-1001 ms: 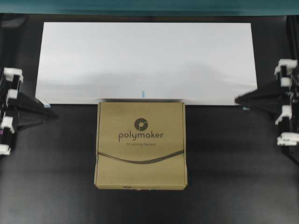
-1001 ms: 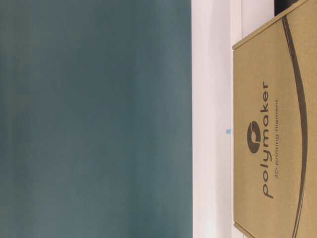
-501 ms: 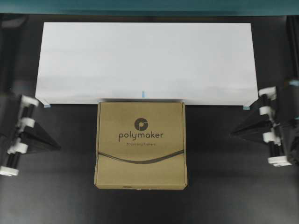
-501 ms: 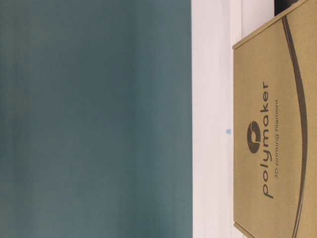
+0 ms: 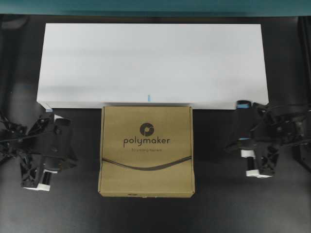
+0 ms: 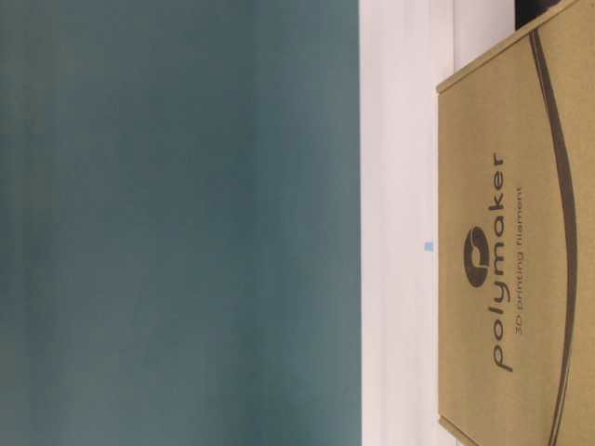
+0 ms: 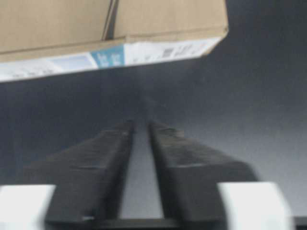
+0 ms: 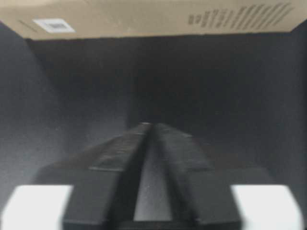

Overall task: Place the cardboard box on the stand after clamping it between your arms.
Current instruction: 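Move both grippers inward to either side of the polymaker box, then press both grippers against the box's left and right sides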

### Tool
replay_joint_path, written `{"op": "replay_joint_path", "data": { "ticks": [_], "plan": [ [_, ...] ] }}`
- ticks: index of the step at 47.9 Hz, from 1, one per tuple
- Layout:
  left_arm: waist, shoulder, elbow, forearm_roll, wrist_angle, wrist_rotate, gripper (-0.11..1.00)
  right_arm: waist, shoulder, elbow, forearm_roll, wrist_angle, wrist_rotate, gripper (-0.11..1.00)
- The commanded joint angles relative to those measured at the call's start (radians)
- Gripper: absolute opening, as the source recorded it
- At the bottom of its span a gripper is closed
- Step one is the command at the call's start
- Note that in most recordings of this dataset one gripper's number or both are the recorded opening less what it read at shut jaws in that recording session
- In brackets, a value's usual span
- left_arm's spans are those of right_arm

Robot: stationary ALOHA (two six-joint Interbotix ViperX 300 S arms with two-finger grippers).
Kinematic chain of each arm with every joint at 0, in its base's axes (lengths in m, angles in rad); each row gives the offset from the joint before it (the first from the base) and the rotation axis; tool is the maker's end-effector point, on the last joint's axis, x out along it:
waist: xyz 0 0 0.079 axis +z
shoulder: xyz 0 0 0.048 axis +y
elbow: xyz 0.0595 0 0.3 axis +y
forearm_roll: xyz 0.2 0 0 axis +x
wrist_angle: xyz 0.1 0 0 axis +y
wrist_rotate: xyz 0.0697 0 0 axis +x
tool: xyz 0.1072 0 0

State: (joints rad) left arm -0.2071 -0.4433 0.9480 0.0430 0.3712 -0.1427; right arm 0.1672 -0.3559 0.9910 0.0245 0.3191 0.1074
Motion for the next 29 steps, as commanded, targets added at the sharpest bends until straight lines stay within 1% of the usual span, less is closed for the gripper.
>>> {"op": "replay_joint_path", "data": {
  "ticks": [1, 4, 6, 8, 10, 13, 16, 19, 23, 29],
  "plan": [
    [0.026, 0.025, -0.026, 0.003, 0.014, -0.011, 0.36, 0.026, 0.051, -0.028, -0.002, -0.014, -0.003, 0.19],
    [0.038, 0.044, -0.029, 0.003, 0.012, -0.011, 0.55, 0.026, 0.075, -0.040, -0.005, -0.020, -0.005, 0.30],
    [0.048, 0.060, -0.031, 0.003, 0.009, -0.011, 0.68, 0.026, 0.091, -0.046, -0.008, -0.023, -0.003, 0.41],
    [0.057, 0.077, -0.032, 0.003, 0.005, -0.011, 0.78, 0.026, 0.109, -0.055, -0.011, -0.031, -0.002, 0.51],
    [0.066, 0.103, -0.035, 0.003, -0.006, -0.009, 0.83, 0.026, 0.123, -0.064, -0.011, -0.040, 0.000, 0.63],
    [0.074, 0.130, -0.038, 0.003, -0.025, -0.002, 0.81, 0.025, 0.144, -0.075, -0.012, -0.052, -0.002, 0.76],
    [0.080, 0.161, -0.041, 0.003, -0.048, -0.002, 0.79, 0.023, 0.167, -0.087, -0.012, -0.060, -0.002, 0.83],
    [0.086, 0.193, -0.043, 0.003, -0.066, -0.002, 0.77, 0.021, 0.192, -0.100, -0.012, -0.063, -0.002, 0.84],
    [0.091, 0.235, -0.052, 0.003, -0.087, 0.003, 0.78, 0.021, 0.224, -0.114, -0.012, -0.064, 0.000, 0.83],
    [0.092, 0.285, -0.077, 0.003, -0.091, 0.018, 0.78, 0.020, 0.267, -0.132, -0.014, -0.075, -0.002, 0.83]
  ]
}}
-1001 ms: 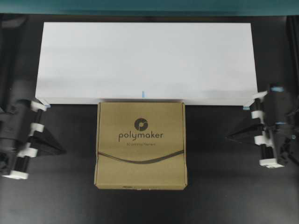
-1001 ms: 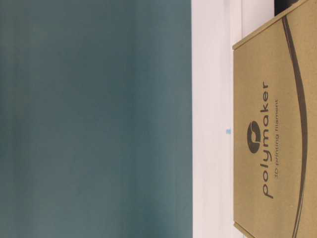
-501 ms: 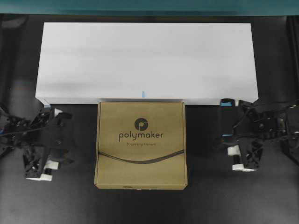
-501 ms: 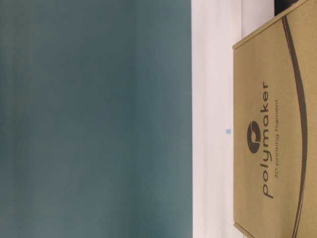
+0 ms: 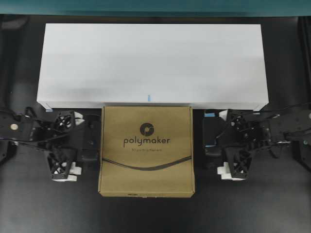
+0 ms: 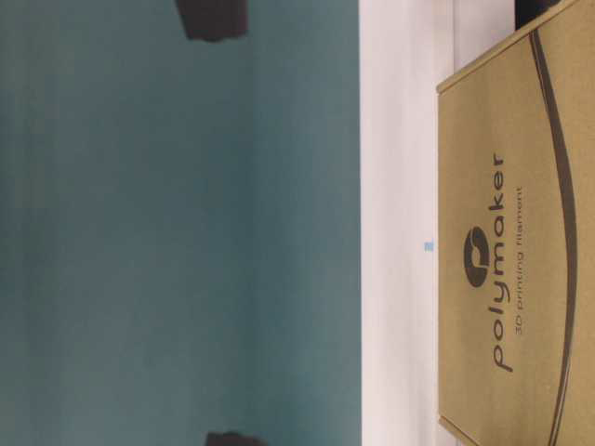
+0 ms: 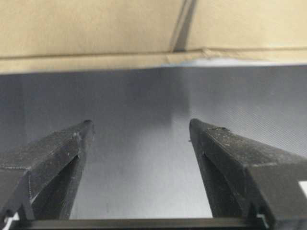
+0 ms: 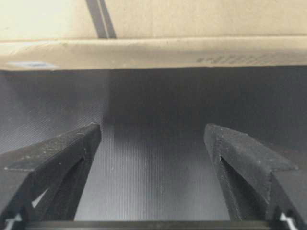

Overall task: Place the cardboard box on the stand after clamping it between your arms.
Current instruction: 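Press both grippers against the box's left and right sides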

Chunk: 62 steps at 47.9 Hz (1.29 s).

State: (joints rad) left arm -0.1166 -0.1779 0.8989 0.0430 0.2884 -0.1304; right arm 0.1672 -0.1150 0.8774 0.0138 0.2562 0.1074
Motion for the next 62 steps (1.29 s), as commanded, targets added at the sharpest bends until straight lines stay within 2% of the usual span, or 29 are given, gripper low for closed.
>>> {"op": "replay_joint_path", "data": {
  "ticks": [1, 7, 16, 32, 62],
  "plan": [
    [0.002, 0.029, -0.031, 0.003, -0.009, 0.012, 0.78, 0.020, 0.038, -0.021, -0.002, -0.017, -0.002, 0.83],
    [0.005, 0.075, -0.060, 0.003, -0.020, 0.060, 0.78, 0.020, 0.083, -0.038, -0.002, -0.031, -0.002, 0.83],
    [0.011, 0.135, -0.120, 0.003, -0.021, 0.083, 0.78, 0.011, 0.140, -0.075, -0.002, -0.058, -0.002, 0.83],
    [0.011, 0.172, -0.160, 0.003, -0.023, 0.081, 0.78, -0.003, 0.202, -0.173, -0.002, -0.066, -0.003, 0.83],
    [0.011, 0.147, -0.181, 0.003, 0.015, 0.074, 0.77, -0.021, 0.172, -0.235, -0.003, -0.034, -0.009, 0.83]
  ]
}}
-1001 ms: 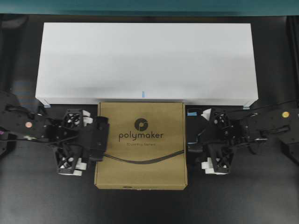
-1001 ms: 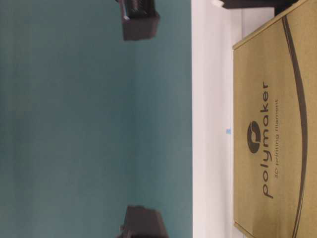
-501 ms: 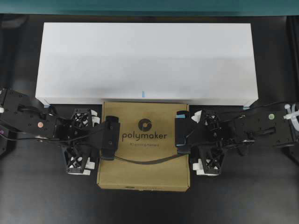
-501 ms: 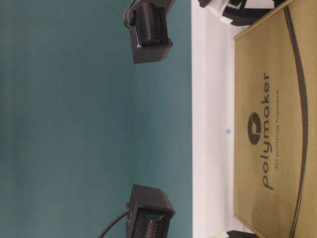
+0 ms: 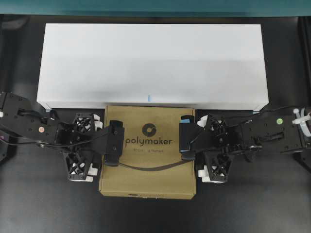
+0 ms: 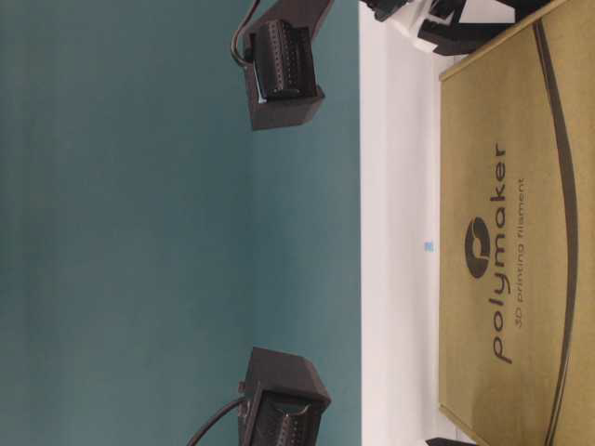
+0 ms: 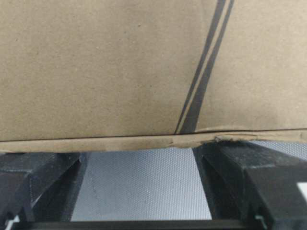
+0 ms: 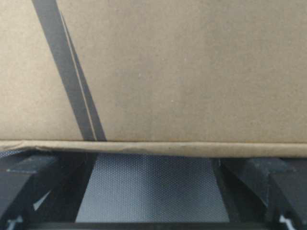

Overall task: Place the cardboard box on the stand after clamping it between your arms.
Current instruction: 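Press both grippers against the box's left and right sides, then lift the clamped box off the table with both grippers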

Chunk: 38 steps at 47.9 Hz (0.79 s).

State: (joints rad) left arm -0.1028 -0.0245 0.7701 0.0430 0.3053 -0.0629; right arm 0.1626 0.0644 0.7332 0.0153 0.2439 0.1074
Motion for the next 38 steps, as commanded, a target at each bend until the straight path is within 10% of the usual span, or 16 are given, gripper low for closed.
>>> {"op": "replay_joint_path", "data": {
  "ticks": [1, 38],
  "plan": [
    [-0.003, -0.011, -0.057, 0.005, 0.008, 0.006, 0.77, -0.018, -0.014, -0.094, -0.005, -0.014, -0.009, 0.83],
    [0.051, -0.155, -0.459, 0.005, 0.531, 0.069, 0.77, -0.069, -0.235, -0.374, -0.005, 0.543, -0.109, 0.83]
  ]
}}
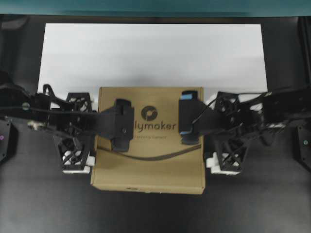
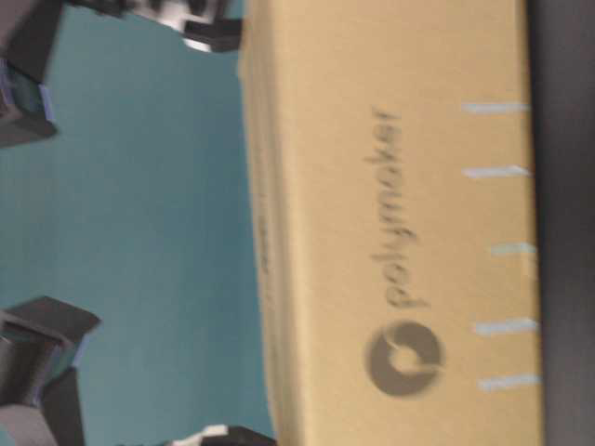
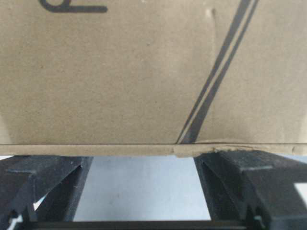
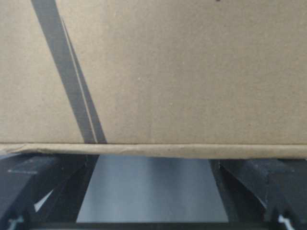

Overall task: Place the cardboard box on the stand after clamping it between your arms.
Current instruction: 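Lift the clamped box off the table with both grippers, then carry the clamped box backward over the white stand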

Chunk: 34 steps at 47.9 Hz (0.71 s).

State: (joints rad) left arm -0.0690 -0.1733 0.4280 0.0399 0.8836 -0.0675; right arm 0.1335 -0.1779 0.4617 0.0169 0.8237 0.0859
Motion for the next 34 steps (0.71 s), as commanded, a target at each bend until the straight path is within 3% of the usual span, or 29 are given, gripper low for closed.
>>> {"op": "replay_joint_path", "data": {
  "ticks": [1, 21, 34],
  "plan": [
    [0.020, -0.006, -0.118, 0.008, -0.044, 0.083, 0.77, -0.043, 0.008, -0.101, -0.006, -0.037, -0.095, 0.83],
    [0.075, -0.023, -0.110, 0.009, -0.043, 0.141, 0.77, -0.080, 0.011, -0.057, -0.006, -0.077, -0.144, 0.83],
    [0.158, -0.011, -0.126, 0.014, -0.067, 0.225, 0.77, -0.138, 0.029, -0.025, -0.006, -0.160, -0.209, 0.83]
  ]
}}
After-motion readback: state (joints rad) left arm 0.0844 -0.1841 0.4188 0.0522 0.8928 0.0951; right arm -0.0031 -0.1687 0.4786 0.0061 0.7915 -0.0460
